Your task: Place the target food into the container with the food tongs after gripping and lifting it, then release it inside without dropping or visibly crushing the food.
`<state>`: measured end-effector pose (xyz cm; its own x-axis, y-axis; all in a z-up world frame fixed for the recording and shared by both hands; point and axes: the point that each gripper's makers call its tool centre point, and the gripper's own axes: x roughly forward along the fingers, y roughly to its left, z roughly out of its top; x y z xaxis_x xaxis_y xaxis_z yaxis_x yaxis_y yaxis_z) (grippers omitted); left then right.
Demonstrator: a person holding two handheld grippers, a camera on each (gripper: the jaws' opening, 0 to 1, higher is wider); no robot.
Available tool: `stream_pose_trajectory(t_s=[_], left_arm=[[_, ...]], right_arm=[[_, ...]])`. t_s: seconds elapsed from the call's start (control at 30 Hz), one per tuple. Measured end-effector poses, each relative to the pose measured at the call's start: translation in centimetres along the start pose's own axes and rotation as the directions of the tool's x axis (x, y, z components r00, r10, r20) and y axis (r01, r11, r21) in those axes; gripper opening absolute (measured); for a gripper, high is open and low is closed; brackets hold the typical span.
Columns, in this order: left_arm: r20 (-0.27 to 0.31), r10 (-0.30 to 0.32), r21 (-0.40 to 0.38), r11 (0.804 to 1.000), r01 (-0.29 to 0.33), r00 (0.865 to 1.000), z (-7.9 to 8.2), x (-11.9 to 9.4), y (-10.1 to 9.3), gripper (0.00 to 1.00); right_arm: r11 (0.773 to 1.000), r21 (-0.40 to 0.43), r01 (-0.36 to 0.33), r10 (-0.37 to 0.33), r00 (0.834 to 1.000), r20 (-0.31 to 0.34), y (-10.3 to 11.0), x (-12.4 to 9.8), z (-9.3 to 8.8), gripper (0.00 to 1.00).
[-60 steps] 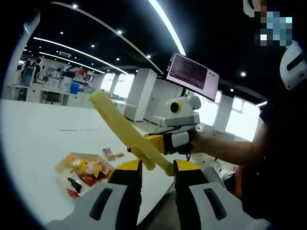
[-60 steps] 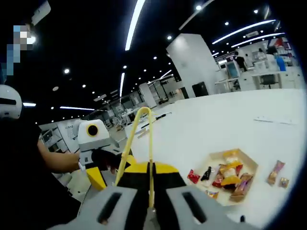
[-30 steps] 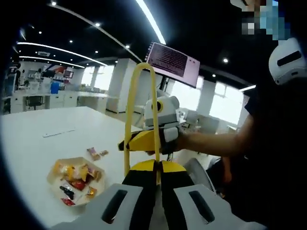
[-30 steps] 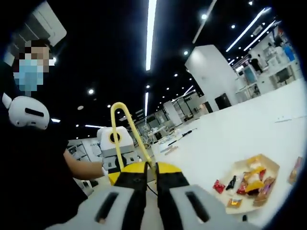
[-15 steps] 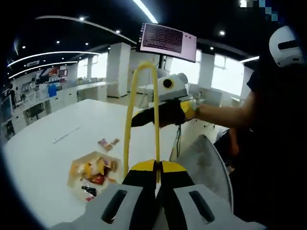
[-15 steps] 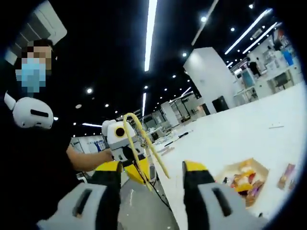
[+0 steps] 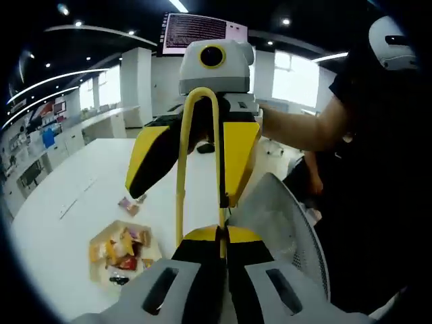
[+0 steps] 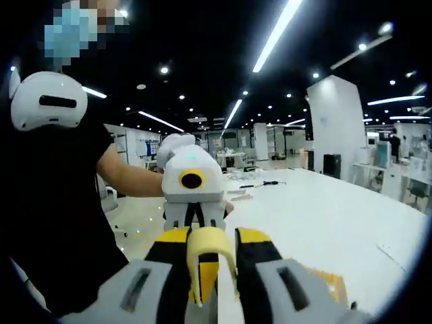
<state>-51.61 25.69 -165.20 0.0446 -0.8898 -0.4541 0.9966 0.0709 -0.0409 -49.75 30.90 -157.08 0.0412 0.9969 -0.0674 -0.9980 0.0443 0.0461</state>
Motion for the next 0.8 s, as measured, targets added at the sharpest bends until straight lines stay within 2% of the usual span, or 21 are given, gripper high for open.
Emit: stream_pose_trajectory(t_s=[0.07, 0.13, 0.2, 0.3, 0.37, 0.4, 0.47, 0.5, 0.53, 0.57, 0.6, 0.63, 0.8], left_arm=[[0.043, 0.017, 0.002, 1.0, -0.017, 0.999, 0.4, -0.3, 0.2, 0.0], [0.06, 0.015, -0.006, 1.0, -0.015, 0.998, 0.6, -0.2, 0.2, 0.0], [0.074, 0.034, -0.001, 0.999, -0.034, 0.997, 0.6, 0.1, 0.6, 0.0], [0.114, 0.046, -0.036, 0.998, -0.042, 0.992, 0.8, 0.1, 1.1, 0.0], [0.141, 0.041, -0.095, 0.995, -0.028, 0.989, 1.0, 0.0, 1.1, 0.03], [0.147, 0.038, -0.11, 0.994, -0.022, 0.988, 0.9, 0.1, 1.1, 0.06], [0.157, 0.047, -0.113, 0.993, -0.029, 0.987, 0.7, 0.3, 1.2, 0.12], [0.176, 0.05, -0.121, 0.992, -0.029, 0.983, 0.8, 0.3, 1.2, 0.09], [0.197, 0.049, -0.117, 0.993, -0.026, 0.979, 1.0, 0.2, 1.1, 0.01], [0.241, 0.075, -0.108, 0.993, -0.051, 0.968, 1.7, -0.1, 1.6, 0.0], [0.247, 0.071, -0.131, 0.991, -0.039, 0.967, 1.8, -0.3, 1.5, 0.01], [0.255, 0.073, -0.121, 0.992, -0.043, 0.964, 1.9, -0.6, 1.4, 0.0], [0.255, 0.057, -0.136, 0.991, -0.022, 0.965, 1.8, -0.6, 1.1, 0.0]], right_arm=[[1.0, 0.004, 0.009, -0.01, 1.0, 0.029, -0.3, -0.6, 0.1, 0.22], [1.0, 0.025, 0.017, -0.018, 0.999, 0.04, -0.4, -0.6, 0.2, 0.22], [0.999, 0.011, 0.038, -0.038, 0.999, 0.03, -0.6, -0.6, 0.1, 0.22], [0.998, 0.017, 0.059, -0.059, 0.998, 0.033, -1.2, -0.9, 0.0, 0.21], [0.996, 0.038, 0.076, -0.078, 0.994, 0.07, -1.6, -1.3, 0.6, 0.21], [0.995, 0.053, 0.082, -0.088, 0.988, 0.123, -1.9, -1.5, 1.6, 0.21], [0.994, 0.081, 0.072, -0.085, 0.98, 0.181, -2.0, -1.9, 2.7, 0.22], [0.993, 0.099, 0.059, -0.08, 0.973, 0.217, -2.0, -2.1, 3.3, 0.22], [0.993, 0.1, 0.061, -0.083, 0.971, 0.226, -2.1, -2.3, 3.5, 0.22], [0.99, 0.134, 0.048, -0.078, 0.971, 0.227, -2.0, -2.4, 3.3, 0.22], [0.993, 0.091, 0.071, -0.091, 0.966, 0.241, -2.3, -2.6, 3.5, 0.22], [0.991, 0.119, 0.059, -0.086, 0.968, 0.236, -2.3, -2.9, 3.2, 0.22], [0.988, 0.141, 0.054, -0.085, 0.971, 0.223, -2.1, -3.2, 2.2, 0.22]])
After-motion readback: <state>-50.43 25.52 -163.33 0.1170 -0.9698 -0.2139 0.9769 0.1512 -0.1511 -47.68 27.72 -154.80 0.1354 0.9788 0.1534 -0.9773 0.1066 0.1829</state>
